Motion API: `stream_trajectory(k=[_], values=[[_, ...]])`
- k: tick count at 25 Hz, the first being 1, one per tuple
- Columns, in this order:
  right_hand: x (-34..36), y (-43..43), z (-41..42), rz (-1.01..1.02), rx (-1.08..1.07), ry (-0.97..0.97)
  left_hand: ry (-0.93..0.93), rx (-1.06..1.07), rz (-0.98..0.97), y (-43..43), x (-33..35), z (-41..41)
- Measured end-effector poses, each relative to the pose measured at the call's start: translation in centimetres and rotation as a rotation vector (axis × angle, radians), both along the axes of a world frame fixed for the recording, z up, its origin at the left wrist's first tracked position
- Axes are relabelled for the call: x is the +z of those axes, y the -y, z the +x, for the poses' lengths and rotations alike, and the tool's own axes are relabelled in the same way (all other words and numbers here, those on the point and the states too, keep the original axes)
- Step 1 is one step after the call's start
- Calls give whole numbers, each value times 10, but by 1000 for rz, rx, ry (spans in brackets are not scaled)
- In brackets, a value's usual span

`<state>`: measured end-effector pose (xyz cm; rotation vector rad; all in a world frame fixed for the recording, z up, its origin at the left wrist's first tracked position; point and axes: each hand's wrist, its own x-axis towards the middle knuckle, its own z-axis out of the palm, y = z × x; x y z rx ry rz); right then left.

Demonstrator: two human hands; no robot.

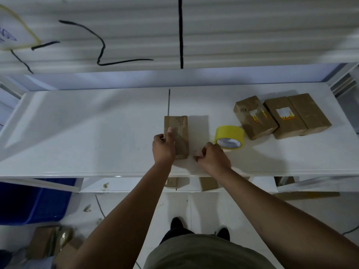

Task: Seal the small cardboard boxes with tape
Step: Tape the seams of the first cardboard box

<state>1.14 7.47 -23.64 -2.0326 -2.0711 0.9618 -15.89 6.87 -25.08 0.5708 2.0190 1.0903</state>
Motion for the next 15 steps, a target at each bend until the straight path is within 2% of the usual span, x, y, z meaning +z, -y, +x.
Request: stream_trajectory(k=[2,4,6,11,15], values=[[1,4,6,-20,-12,-145,18,12,-6,-2,-1,-1],[4,5,7,-72,-134,-437,31,16,-11,-2,-1,-1],[8,1,4,-108,-217,-640,30,12,-8,-1,-1,-1],[18,-16,-16,-34,-196,-568,15,0,29,5,0,-3],[21,-18,-25,17,-199,-591,-4,-8,49,7,-1,-2]])
